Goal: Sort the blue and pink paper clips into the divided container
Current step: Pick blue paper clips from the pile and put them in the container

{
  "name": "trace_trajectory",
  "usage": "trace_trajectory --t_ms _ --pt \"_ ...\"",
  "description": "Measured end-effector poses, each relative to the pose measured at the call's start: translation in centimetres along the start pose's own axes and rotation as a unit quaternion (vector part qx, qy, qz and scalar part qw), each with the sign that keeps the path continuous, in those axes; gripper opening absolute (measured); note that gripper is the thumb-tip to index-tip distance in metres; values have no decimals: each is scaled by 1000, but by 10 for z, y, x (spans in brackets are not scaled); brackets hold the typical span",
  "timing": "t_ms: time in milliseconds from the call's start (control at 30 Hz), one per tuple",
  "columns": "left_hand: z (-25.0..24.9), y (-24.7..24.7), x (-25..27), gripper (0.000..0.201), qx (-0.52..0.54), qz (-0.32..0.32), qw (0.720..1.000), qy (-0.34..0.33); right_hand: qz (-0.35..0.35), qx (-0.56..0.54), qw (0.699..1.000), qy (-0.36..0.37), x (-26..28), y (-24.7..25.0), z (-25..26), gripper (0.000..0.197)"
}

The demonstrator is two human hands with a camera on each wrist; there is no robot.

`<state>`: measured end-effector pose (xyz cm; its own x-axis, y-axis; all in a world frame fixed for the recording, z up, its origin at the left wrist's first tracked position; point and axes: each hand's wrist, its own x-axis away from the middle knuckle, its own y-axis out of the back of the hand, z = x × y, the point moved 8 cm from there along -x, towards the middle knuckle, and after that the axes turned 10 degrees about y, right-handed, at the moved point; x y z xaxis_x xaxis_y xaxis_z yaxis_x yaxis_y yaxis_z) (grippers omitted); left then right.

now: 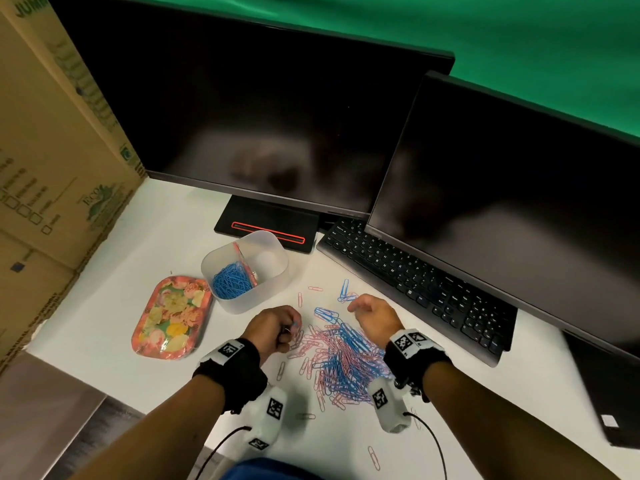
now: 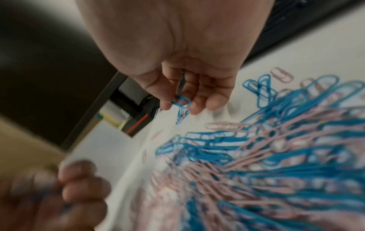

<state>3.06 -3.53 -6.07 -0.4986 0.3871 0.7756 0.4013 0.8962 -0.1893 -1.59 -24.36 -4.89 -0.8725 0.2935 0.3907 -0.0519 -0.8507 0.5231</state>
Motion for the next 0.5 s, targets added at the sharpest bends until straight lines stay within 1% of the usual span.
trace_trajectory --t_ms 33,100,167,233,300,400,467,500 --pt "0 -5 1 23 45 20 999 4 -9 -70 997 -21 -2 1 -1 28" --pt "-2 -12 2 20 107 49 993 16 -22 -190 980 -47 -5 4 2 28" --pt "-3 -16 -2 21 127 45 990 32 -32 -276 959 -58 -6 6 6 27" --pt "-6 -17 -7 19 123 22 992 37 -33 -316 946 -68 -8 5 8 24" --pt "-12 -18 -11 19 102 -1 994 29 -37 -308 948 -74 -14 5 8 22" --pt "-22 -19 -17 27 40 -36 998 16 -33 -236 967 -88 -24 7 4 21" --pt "-28 -21 -21 23 -46 -64 997 0 -27 -174 979 -107 -27 7 -3 16" --pt "-33 -23 -23 19 -115 -82 990 -18 -29 -146 983 -111 -28 8 -5 14"
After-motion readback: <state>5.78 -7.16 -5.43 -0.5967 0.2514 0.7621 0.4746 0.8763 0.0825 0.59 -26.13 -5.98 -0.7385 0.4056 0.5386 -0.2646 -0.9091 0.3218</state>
